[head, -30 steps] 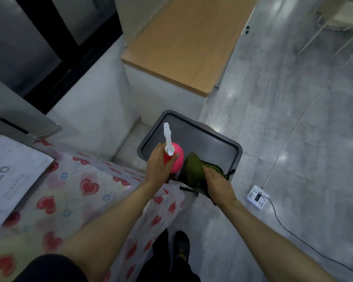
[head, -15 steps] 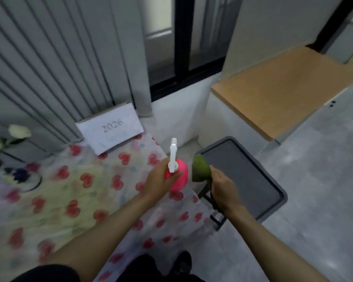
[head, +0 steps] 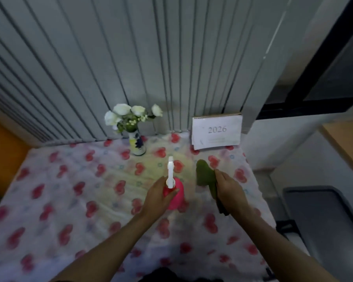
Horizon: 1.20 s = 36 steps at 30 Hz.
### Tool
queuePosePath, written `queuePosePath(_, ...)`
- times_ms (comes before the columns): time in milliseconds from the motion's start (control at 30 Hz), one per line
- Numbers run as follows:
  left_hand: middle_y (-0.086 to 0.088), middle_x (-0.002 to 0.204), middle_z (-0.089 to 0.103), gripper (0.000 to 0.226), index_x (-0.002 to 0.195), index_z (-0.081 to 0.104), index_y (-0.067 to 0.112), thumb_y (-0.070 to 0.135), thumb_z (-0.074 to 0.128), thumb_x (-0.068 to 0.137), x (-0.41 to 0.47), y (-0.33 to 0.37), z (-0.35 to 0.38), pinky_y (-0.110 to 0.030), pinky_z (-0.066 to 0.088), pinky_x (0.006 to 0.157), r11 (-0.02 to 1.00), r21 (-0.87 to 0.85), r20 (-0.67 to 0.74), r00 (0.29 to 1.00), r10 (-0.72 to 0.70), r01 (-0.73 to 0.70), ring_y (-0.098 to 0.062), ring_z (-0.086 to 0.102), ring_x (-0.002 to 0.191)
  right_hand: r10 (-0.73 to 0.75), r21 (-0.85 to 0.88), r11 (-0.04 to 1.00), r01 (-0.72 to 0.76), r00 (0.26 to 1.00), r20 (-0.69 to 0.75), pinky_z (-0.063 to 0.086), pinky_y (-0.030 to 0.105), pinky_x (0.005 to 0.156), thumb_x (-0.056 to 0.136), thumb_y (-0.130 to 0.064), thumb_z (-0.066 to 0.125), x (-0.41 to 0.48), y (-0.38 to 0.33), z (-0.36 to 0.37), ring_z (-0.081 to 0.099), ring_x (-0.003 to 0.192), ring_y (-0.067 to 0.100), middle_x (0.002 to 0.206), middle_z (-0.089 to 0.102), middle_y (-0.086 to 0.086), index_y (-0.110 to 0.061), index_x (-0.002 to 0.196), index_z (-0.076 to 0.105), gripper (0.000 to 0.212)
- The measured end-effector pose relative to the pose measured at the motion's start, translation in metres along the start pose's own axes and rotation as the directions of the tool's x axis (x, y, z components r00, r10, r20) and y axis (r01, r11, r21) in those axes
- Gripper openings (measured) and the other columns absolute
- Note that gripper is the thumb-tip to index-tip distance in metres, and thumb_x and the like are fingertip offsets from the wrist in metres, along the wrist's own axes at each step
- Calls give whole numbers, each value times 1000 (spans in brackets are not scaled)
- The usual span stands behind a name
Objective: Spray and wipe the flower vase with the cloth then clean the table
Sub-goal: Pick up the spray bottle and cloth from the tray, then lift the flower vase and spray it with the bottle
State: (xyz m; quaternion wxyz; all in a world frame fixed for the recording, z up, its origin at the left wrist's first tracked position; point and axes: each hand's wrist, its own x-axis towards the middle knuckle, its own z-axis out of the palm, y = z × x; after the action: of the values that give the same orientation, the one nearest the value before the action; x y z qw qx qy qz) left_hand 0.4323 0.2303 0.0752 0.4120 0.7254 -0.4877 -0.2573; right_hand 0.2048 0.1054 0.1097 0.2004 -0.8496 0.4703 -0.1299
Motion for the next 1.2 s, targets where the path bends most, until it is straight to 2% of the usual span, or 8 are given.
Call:
queuePosePath(233,-1,94,69,20,106,64,15,23,73,91,-8,-75,-79,-38,52,75,995,78,-47,997,-66,70,-19,65,84,-42,-255,961,110,965,260,53,46,93,103,-17,47,44,-73,76,58,119,37,148,48,15,-8,155,28,56)
queuePosePath(333,-1,92,69,15,103,64,16,22,73,92,-12,-100,-95,-25,50,71,990,54,-55,990,-126,129,-6,64,80,-49,-314,935,166,936,350,52,43,90,99,-19,52,52,-92,109,58,118,33,145,50,13,-10,154,28,60)
queuePosePath(433,4,92,69,14,101,63,20,26,72,92,-17,-120,-102,-14,48,69,987,26,-43,986,-159,161,-1,64,84,28,-246,967,72,924,381,51,43,93,106,-23,39,48,-103,139,58,120,32,143,53,12,-12,151,34,47)
queuePosePath(633,13,98,66,25,111,54,37,39,67,89,-24,-142,-99,-7,40,71,981,36,-43,981,-190,192,15,58,90,-45,-291,922,256,818,574,52,47,99,103,-12,50,32,-108,183,40,141,34,162,29,14,-9,160,14,68)
queuePosePath(733,11,105,66,34,118,51,40,39,68,89,-30,-150,-96,-14,44,76,981,17,-51,980,-194,195,9,57,91,-54,-287,911,296,775,629,44,43,110,104,-11,45,22,-106,197,30,149,30,166,22,12,-12,161,14,64)
queuePosePath(900,-3,122,67,38,130,46,37,41,62,96,-35,-156,-97,-34,52,89,990,34,-38,990,-136,137,-14,61,109,-77,-195,938,287,721,689,15,43,126,107,-44,35,9,-97,202,12,156,25,169,14,8,-11,161,12,67)
queuePosePath(1067,-2,143,58,60,149,37,27,46,61,97,-43,-160,-110,-32,49,100,990,116,49,995,-87,81,-15,56,125,-70,-127,972,198,760,646,15,43,125,107,-52,31,11,-98,198,14,156,23,168,21,7,-12,160,19,67)
queuePosePath(1200,-7,154,51,57,153,39,18,40,55,103,-55,-171,-128,-34,41,113,982,174,19,997,-81,76,-11,46,138,-123,-34,986,166,838,532,24,43,123,106,-49,37,20,-117,193,25,152,29,163,33,12,-12,158,26,65)
